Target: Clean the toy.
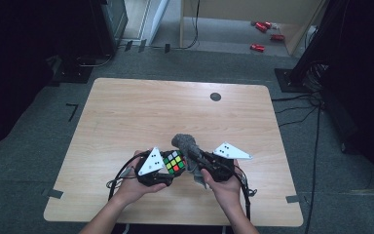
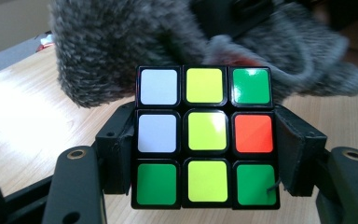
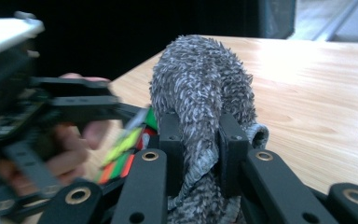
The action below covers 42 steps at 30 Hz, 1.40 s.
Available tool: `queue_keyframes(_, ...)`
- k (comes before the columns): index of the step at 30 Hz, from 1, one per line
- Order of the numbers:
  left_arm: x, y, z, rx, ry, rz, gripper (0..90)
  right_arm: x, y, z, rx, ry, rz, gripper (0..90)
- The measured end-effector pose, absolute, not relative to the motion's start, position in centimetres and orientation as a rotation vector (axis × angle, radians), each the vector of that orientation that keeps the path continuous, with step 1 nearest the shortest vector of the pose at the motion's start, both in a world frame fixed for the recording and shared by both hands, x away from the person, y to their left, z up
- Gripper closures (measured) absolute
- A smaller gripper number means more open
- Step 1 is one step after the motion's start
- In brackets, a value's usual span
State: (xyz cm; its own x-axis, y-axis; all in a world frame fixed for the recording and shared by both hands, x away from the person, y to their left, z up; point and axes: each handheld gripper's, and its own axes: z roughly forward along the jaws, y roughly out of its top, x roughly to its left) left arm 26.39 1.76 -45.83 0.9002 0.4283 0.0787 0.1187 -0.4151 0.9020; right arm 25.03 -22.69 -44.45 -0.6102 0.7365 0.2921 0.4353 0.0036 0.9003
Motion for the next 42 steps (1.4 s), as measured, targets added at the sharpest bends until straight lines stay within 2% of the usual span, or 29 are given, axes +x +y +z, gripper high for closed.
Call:
queue_keyframes(4, 27.2, 2.3, -45.6, 1.97, 0.465, 0.305, 35.1, 24.7, -22.7, -44.4, 1.219, 2.02, 1.636, 77.3)
queue_keyframes(9, 26.9, 1.4, -46.1, 1.99, 0.449, 0.32, 35.2, 24.0, -21.7, -43.1, 1.126, 2.039, 1.63, 77.1)
queue_keyframes(17, 28.1, 1.8, -46.1, 1.971, 0.508, 0.301, 35.2, 25.4, -23.1, -45.4, 1.247, 2.026, 1.619, 77.3)
queue_keyframes(25, 27.6, 0.2, -47.2, 2.025, 0.463, 0.272, 35.2, 25.0, -23.0, -44.7, 1.259, 2.033, 1.651, 77.0)
queue_keyframes(31, 28.8, 1.7, -47.2, 1.996, 0.527, 0.24, 35.2, 25.9, -23.4, -46.5, 1.362, 2.041, 1.665, 77.0)
queue_keyframes(39, 28.4, 1.3, -48.1, 2.006, 0.538, 0.226, 35.2, 25.6, -22.3, -44.9, 1.272, 2.054, 1.742, 76.9)
queue_keyframes(42, 28.4, 1.2, -48.6, 2.03, 0.536, 0.241, 35.2, 26.2, -22.2, -45.4, 1.27, 2.088, 1.73, 76.9)
